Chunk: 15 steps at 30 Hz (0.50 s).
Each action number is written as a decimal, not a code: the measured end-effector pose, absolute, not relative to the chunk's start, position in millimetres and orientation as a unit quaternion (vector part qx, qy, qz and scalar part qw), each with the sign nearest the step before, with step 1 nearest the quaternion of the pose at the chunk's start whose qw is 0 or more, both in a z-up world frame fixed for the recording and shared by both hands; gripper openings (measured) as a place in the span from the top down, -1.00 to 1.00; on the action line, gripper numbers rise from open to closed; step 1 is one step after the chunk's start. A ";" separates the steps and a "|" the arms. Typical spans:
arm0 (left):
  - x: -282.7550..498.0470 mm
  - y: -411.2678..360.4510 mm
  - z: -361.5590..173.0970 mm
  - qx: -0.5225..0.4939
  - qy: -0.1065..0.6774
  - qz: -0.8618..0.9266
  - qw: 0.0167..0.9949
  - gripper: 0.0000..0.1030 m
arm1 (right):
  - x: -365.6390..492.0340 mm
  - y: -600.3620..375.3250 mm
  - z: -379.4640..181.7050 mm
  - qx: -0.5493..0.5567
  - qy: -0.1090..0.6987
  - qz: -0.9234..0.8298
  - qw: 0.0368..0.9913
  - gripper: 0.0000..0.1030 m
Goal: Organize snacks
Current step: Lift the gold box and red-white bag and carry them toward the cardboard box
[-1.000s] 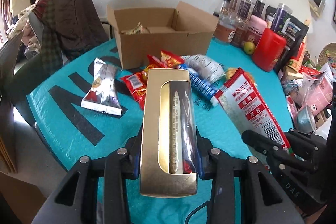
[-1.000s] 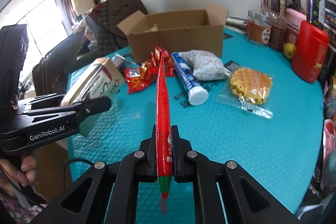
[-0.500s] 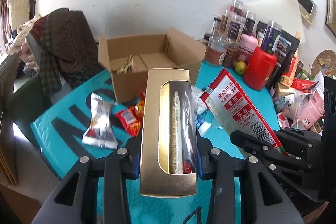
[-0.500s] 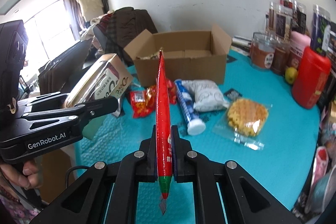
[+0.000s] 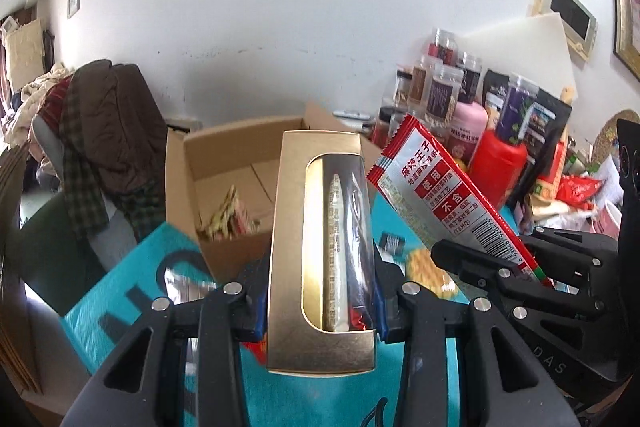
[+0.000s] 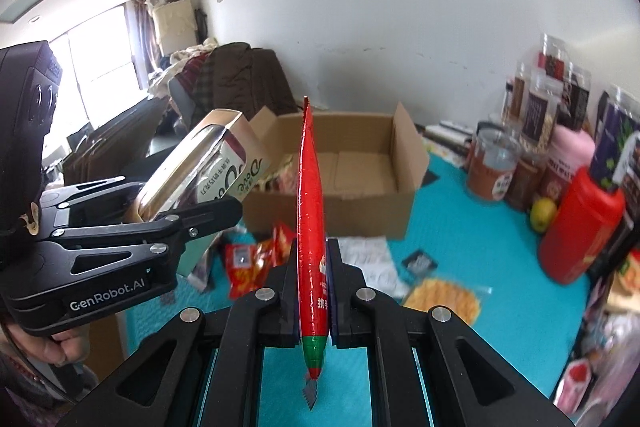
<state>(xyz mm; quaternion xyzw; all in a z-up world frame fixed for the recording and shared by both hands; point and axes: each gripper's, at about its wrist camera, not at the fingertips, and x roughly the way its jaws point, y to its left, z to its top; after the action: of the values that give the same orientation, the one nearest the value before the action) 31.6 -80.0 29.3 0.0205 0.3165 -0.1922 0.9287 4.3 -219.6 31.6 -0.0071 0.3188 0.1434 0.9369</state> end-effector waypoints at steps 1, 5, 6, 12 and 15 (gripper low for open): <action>37.0 -80.9 31.9 0.019 0.313 -0.191 0.930 0.27 | 8.8 -220.0 34.1 -0.009 0.316 0.143 0.938 0.81; 57.0 -83.4 37.3 0.016 0.308 -0.188 0.933 0.27 | 30.3 -222.9 42.6 -0.016 0.307 0.141 0.941 0.81; 60.9 -82.5 37.9 0.015 0.308 -0.187 0.933 0.27 | 36.0 -224.5 44.2 -0.017 0.305 0.141 0.942 0.81; 94.7 -79.2 34.5 0.005 0.318 -0.175 0.932 0.27 | 70.1 -229.4 50.2 -0.021 0.297 0.134 0.945 0.81; 109.6 -77.6 30.9 0.002 0.323 -0.165 0.932 0.27 | 87.8 -228.6 49.4 -0.028 0.295 0.130 0.946 0.81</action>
<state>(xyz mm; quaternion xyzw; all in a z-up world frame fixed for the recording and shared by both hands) 109.6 -77.6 30.9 0.0017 0.3229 -0.1654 0.9319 87.8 -228.6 49.4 -0.0279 0.2952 0.1296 0.9462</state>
